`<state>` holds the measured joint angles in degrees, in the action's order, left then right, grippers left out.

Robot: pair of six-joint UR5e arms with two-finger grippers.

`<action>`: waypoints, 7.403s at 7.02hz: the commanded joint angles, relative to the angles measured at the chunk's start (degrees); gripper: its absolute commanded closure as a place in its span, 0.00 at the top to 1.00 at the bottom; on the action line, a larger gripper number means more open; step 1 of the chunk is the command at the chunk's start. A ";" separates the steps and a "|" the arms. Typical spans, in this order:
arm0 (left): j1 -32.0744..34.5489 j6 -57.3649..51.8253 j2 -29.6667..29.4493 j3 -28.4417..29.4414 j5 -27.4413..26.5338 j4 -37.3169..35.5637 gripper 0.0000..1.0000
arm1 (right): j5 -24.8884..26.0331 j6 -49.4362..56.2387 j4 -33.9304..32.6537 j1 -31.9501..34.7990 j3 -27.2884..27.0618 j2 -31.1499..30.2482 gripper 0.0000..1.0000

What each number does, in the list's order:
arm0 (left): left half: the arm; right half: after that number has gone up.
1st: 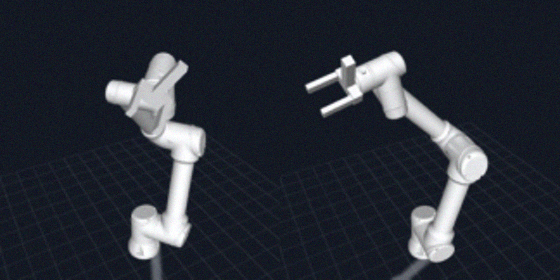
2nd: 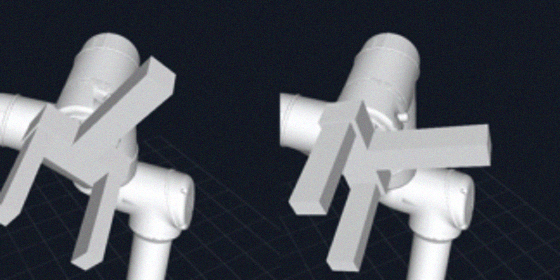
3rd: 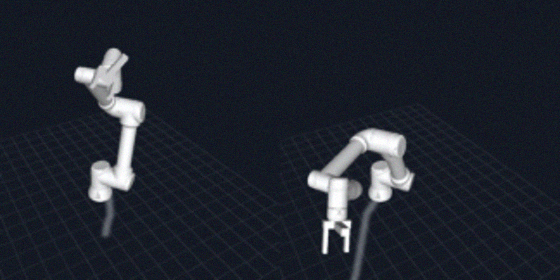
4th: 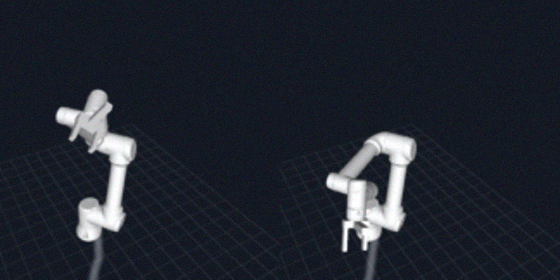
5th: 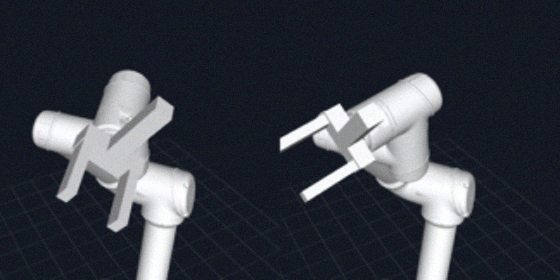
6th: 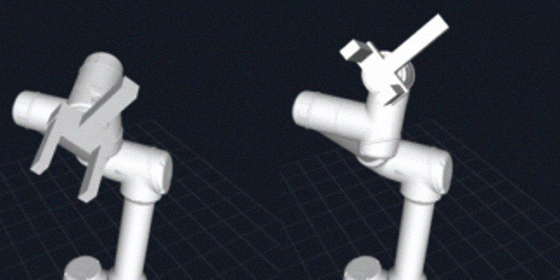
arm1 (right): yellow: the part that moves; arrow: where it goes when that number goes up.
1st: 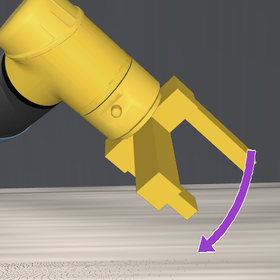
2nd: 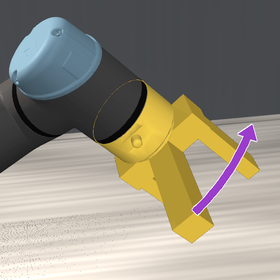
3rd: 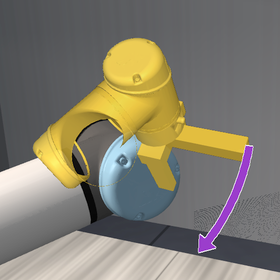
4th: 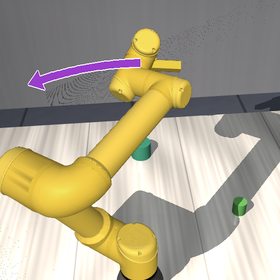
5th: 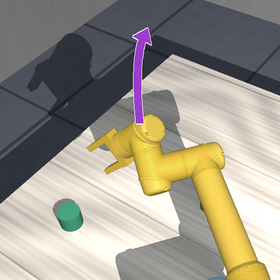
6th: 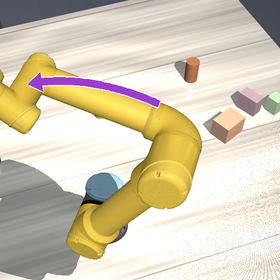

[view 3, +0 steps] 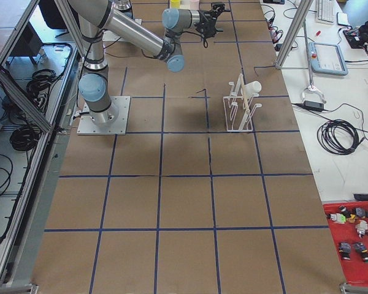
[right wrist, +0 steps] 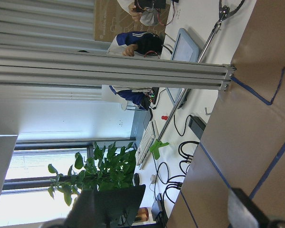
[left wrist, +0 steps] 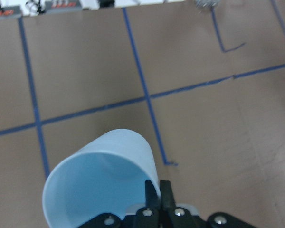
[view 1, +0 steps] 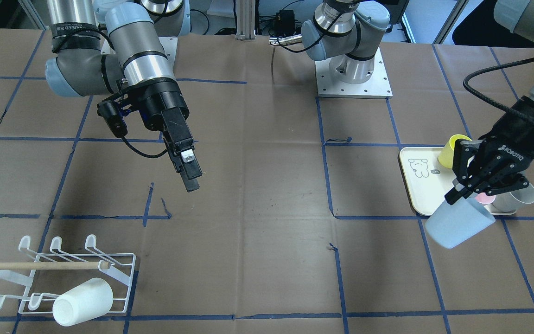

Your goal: Transfer IKEA cup to right arm and place on rack

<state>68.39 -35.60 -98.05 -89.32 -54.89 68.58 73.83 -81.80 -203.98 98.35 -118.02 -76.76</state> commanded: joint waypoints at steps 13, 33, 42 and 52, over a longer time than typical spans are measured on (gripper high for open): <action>13.61 0.26 -1.53 -33.64 36.87 -63.56 0.00 | 0.27 -11.19 2.78 2.55 -1.06 -0.50 0.99; 13.70 0.44 -2.15 -33.64 36.78 -64.88 0.00 | 6.86 -18.84 15.89 11.60 5.17 -0.41 0.94; 13.70 0.35 -2.06 -33.64 36.78 -64.80 0.01 | 6.33 -18.84 15.89 11.61 5.26 0.11 0.66; 8.90 1.93 -1.01 -32.76 36.08 -65.15 0.99 | 5.80 -17.70 15.55 11.43 5.43 0.29 0.35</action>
<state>80.06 -33.91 -99.30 -122.12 -18.53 3.27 79.82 -100.00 -188.17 109.90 -112.64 -76.62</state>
